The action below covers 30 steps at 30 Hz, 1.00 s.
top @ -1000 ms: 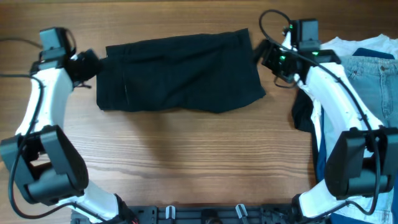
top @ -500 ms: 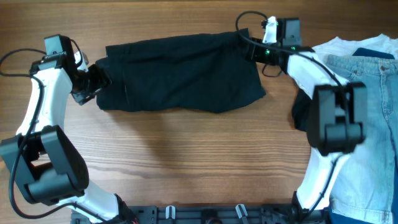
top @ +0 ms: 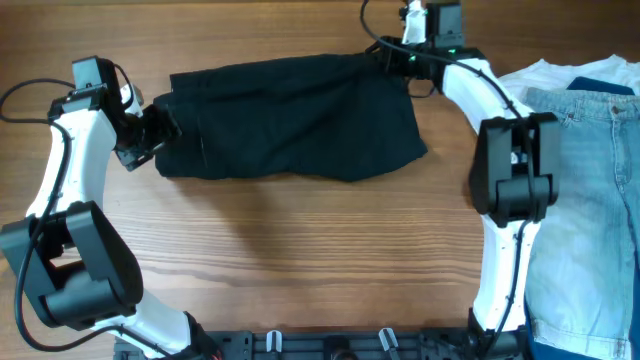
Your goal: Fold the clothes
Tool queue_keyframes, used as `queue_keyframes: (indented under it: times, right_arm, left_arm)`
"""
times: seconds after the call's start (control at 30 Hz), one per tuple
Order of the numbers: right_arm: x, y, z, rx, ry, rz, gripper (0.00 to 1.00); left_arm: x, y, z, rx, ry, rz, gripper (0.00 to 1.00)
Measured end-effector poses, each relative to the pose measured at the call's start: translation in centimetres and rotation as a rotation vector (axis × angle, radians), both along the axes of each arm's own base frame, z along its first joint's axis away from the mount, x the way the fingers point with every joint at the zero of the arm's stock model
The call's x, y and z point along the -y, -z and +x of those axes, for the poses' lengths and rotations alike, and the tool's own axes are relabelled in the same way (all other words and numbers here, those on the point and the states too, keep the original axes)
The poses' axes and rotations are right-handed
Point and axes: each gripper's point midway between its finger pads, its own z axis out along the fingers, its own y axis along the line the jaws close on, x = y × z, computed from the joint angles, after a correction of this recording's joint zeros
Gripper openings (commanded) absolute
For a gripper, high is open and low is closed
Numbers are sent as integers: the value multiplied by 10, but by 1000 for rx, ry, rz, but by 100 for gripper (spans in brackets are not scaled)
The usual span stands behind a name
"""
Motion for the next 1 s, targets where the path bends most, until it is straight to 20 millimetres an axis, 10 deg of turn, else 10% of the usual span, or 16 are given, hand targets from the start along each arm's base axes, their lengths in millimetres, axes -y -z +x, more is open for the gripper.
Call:
queue_keyframes:
  times: [0.07,0.1,0.37,0.57,0.8,0.83,0.93,1.0]
  right_arm:
    - [-4,7,-1,-5,-9,-3,32]
    - [-4,8,0,-5,-9,-1,4]
    - [24,-9,2,-21,51,26,4]
    - [51,-102,1,90,116,27,4]
    - [89,-87,5,54,314,-131,4]
    - [98,-82,3,37,354,-168,11]
    - [115,-72,-2,-6,438,-225,78]
    - [127,-65,-5,-35,485,-258,79]
  left_arm:
    - [0,0,-2,-7,0,-2,81]
    - [1,0,-2,-8,0,-2,81]
    - [0,0,-2,-7,0,-2,82]
    - [-1,-1,3,14,0,4,83]
    - [-1,-1,3,13,0,3,85]
    - [-1,-1,3,13,0,3,85]
    - [-1,-1,3,14,0,4,85]
    - [-1,-1,3,13,0,4,88]
